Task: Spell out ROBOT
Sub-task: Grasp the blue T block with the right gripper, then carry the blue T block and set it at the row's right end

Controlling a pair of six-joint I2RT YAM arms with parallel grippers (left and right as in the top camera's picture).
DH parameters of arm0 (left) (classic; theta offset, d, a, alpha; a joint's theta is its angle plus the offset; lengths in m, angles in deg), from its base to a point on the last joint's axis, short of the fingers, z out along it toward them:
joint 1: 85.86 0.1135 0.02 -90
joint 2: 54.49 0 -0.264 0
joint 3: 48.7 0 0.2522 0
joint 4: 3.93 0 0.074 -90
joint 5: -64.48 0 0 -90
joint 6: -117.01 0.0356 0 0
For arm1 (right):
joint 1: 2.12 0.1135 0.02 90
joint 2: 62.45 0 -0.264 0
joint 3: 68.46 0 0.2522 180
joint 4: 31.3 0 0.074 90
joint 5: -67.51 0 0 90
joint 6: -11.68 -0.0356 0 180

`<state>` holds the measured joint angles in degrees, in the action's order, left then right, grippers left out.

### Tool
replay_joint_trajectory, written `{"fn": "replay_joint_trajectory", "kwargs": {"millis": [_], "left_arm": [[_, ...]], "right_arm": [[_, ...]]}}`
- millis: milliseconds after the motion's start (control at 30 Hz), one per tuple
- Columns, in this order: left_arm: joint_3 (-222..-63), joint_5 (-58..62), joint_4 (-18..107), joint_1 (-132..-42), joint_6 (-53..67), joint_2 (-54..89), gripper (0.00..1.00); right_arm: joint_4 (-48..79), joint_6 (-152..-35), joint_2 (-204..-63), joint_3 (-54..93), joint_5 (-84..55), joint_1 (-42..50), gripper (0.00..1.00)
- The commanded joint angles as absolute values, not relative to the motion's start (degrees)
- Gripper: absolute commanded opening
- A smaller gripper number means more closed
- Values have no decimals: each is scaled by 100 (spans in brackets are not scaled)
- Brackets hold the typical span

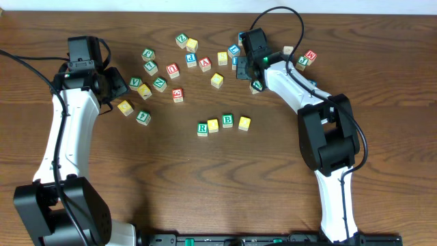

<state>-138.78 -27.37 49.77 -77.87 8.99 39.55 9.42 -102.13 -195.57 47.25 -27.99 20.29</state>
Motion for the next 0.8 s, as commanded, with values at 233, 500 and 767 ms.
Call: {"fn": "replay_joint_trajectory", "kwargs": {"millis": [233,500,767], "left_arm": [[-13865,-2748,4958,-7796,870,4001,63],[-13865,-2748,4958,-7796,873,4001,63],[-13865,-2748,4958,-7796,873,4001,63]], "right_arm": [[1410,-10198,-18740,4773,-2897,2027,24],[2665,-10139,-17717,4773,-2441,2027,21],[4695,-10189,-17603,4544,-2299,2038,20]]}}
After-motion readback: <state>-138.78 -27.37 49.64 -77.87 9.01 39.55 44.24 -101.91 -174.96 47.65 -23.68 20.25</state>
